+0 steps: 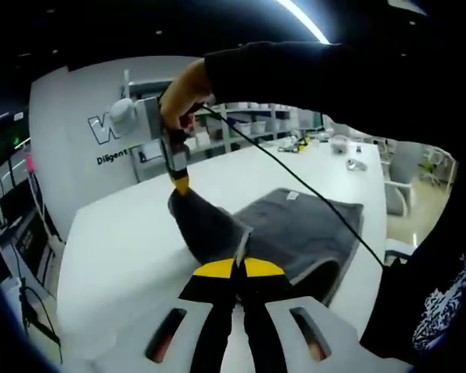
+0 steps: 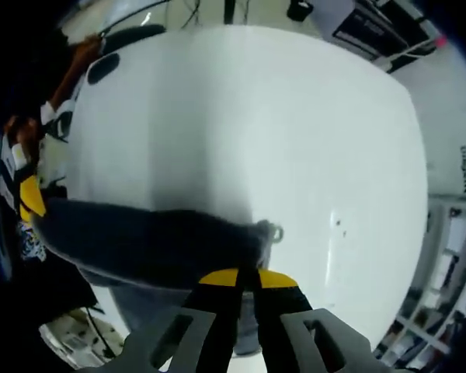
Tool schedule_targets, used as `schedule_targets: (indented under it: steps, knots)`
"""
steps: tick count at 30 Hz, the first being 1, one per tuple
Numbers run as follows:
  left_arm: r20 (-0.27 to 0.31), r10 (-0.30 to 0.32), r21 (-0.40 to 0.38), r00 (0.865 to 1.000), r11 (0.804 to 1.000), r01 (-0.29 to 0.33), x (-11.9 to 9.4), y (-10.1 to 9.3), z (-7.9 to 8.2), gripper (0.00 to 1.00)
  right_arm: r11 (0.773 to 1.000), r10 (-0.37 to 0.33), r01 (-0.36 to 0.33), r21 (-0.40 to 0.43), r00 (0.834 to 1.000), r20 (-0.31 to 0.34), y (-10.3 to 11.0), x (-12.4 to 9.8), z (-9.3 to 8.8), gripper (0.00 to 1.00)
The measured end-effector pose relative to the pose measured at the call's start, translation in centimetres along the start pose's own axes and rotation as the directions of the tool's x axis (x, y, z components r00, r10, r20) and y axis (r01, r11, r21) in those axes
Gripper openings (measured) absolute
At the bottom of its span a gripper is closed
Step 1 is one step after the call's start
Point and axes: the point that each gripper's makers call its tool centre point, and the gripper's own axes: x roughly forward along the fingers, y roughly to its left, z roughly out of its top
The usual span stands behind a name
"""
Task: Open the folded towel by lifting each exposed corner and separating the folded layers until the towel lies flat within the target outline without major curled edges
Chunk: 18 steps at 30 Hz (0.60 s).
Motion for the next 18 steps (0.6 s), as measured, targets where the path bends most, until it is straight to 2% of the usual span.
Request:
schedule_targets:
  steps: [3, 7, 18]
  knots:
    - [-0.005, 0.014, -0.001, 1.0, 1.0, -0.014, -0.3, 0.5, -0.2, 0.01, 1.0, 0.007, -0.006, -0.006, 1.0, 0.008, 0.4, 0.1, 0.5, 0.02]
    - [-0.009, 0.037, -0.001, 0.999, 0.999, -0.037, -0.8, 1.3, -0.6, 0.01, 1.0, 0.017, -0.017, -0.002, 0.999, 0.034, 0.6, 0.2, 2.2, 0.02]
    - [-0.027, 0.085, -0.022, 0.996, 0.996, -0.085, -2.3, 3.2, -1.7, 0.01, 0.999, 0.024, -0.023, -0.04, 0.999, 0.036, 1.8, 1.1, 4.7, 0.02]
